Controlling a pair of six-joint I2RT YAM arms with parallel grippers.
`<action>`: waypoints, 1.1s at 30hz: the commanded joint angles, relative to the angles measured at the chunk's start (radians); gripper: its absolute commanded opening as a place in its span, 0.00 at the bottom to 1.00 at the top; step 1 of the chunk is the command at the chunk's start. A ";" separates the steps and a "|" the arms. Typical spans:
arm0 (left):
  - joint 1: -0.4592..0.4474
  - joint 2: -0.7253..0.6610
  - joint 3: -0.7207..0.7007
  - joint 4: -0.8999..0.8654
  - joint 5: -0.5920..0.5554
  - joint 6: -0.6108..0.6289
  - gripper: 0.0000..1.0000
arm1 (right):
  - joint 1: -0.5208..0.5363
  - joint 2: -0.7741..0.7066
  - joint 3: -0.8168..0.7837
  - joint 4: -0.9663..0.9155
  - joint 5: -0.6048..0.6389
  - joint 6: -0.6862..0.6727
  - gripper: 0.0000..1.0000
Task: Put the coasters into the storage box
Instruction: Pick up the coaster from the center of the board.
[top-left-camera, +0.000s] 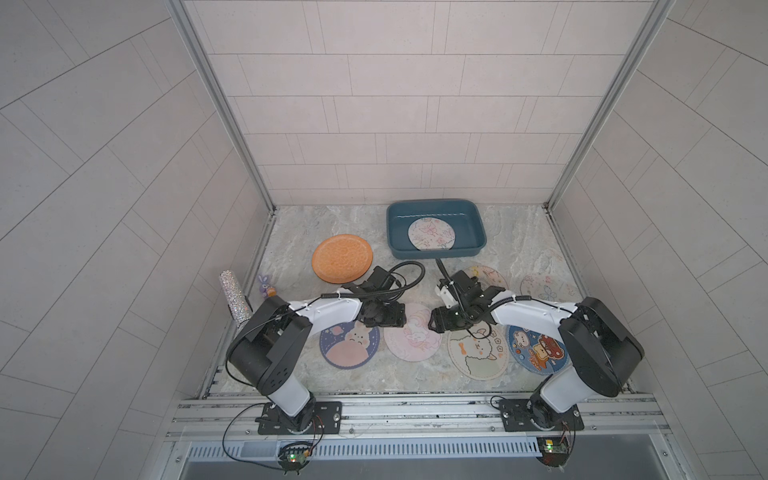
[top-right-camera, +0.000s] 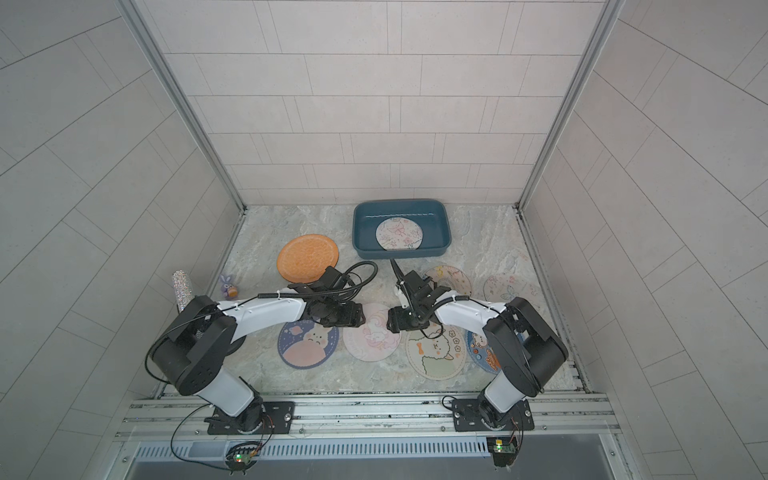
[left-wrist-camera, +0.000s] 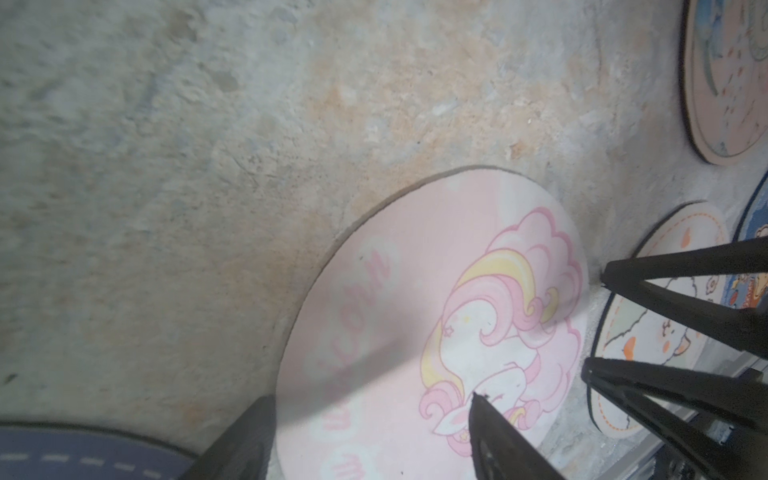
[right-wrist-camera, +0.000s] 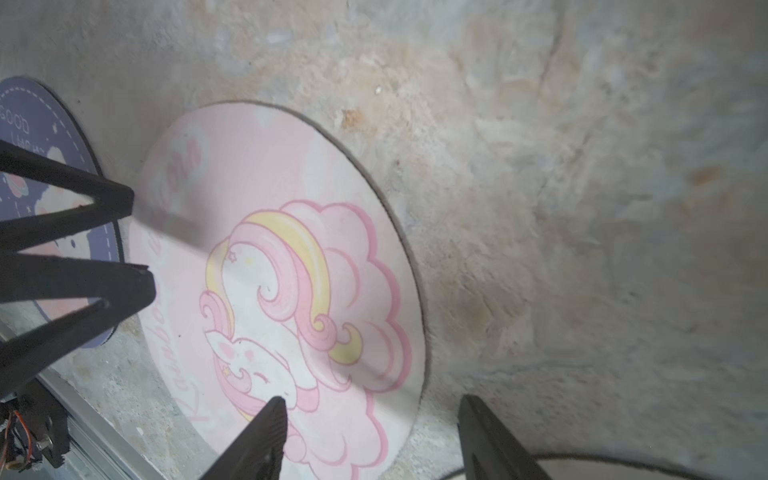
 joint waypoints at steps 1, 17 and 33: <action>-0.014 0.052 -0.025 -0.104 0.012 -0.012 0.78 | 0.007 0.030 -0.006 -0.019 0.005 0.008 0.63; -0.018 0.064 -0.021 -0.110 0.018 -0.009 0.76 | 0.020 0.093 0.002 0.001 -0.022 0.006 0.41; -0.019 0.056 -0.021 -0.124 0.008 -0.004 0.66 | 0.020 0.098 0.013 -0.010 -0.015 0.000 0.35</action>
